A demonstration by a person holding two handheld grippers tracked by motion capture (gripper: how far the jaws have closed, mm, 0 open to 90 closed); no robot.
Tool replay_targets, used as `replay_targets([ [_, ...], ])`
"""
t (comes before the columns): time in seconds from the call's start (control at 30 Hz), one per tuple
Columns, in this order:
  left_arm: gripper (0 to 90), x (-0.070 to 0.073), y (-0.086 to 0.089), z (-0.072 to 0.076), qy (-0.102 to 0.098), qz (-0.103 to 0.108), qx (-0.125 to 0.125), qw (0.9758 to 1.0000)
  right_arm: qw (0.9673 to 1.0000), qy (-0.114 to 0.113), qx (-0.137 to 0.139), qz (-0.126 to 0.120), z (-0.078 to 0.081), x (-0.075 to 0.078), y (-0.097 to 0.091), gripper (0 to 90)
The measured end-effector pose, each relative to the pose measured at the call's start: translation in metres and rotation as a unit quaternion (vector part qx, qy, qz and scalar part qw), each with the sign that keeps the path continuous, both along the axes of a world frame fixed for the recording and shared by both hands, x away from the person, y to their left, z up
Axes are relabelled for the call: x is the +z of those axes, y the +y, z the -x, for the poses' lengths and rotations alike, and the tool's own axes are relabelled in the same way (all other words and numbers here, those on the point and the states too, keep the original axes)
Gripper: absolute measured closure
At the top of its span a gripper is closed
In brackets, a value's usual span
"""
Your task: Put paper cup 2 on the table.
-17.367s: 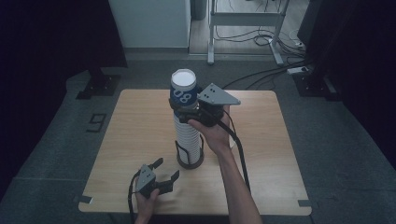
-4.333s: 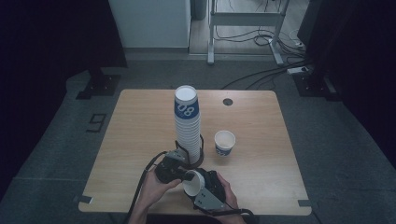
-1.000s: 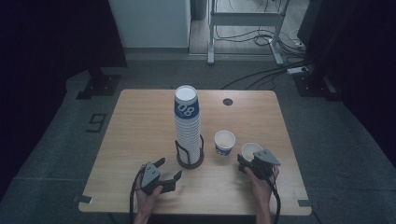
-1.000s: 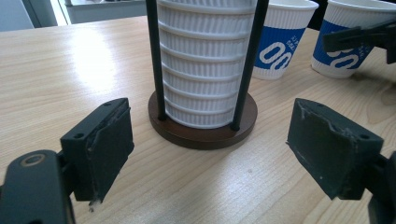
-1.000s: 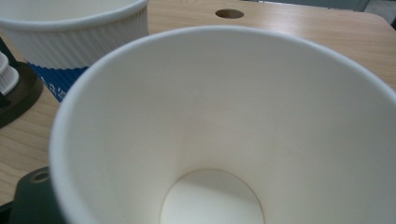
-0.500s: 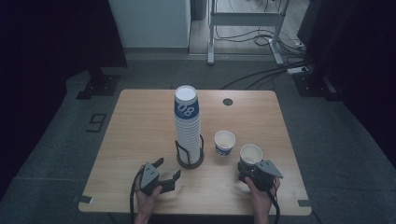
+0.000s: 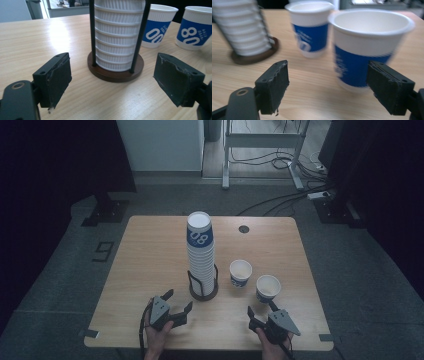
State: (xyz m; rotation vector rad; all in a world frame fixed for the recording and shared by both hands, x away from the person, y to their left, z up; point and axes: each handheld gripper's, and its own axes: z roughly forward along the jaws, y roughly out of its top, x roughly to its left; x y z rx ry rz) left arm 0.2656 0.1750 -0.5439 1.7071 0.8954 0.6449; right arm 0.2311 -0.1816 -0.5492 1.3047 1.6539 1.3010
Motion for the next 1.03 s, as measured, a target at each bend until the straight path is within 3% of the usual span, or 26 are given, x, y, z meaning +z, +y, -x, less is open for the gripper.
replay_targets([
  [0.23, 14.3, 0.000, 0.001, 0.000, 0.004, 0.004, 0.006, 1.0000, 0.9978, -0.037, 0.053, 0.014, -0.005, 0.006, 0.030, 17.4],
  [0.47, 14.2, 0.000, 0.000, 0.003, -0.009, 0.005, 0.015, 0.9998, 0.9932, -0.068, 0.094, 0.009, -0.014, 0.012, 0.057, 14.1],
  [0.63, 14.2, -0.001, 0.001, 0.005, -0.014, 0.006, 0.021, 0.9997, 0.9902, -0.066, 0.123, -0.004, -0.024, 0.011, 0.073, 14.5],
  [0.7, 14.2, -0.001, 0.002, 0.006, -0.016, 0.011, 0.022, 0.9996, 0.9902, -0.062, 0.125, -0.006, -0.025, 0.010, 0.075, 14.1],
  [0.77, 14.2, -0.001, 0.002, 0.007, -0.017, 0.015, 0.027, 0.9994, 0.9908, -0.069, 0.116, 0.012, -0.027, 0.006, 0.081, 13.5],
  [1.03, 14.2, -0.001, 0.004, 0.007, -0.019, 0.023, 0.026, 0.9992, 0.9914, -0.061, 0.116, 0.001, -0.031, -0.001, 0.082, 13.3],
])
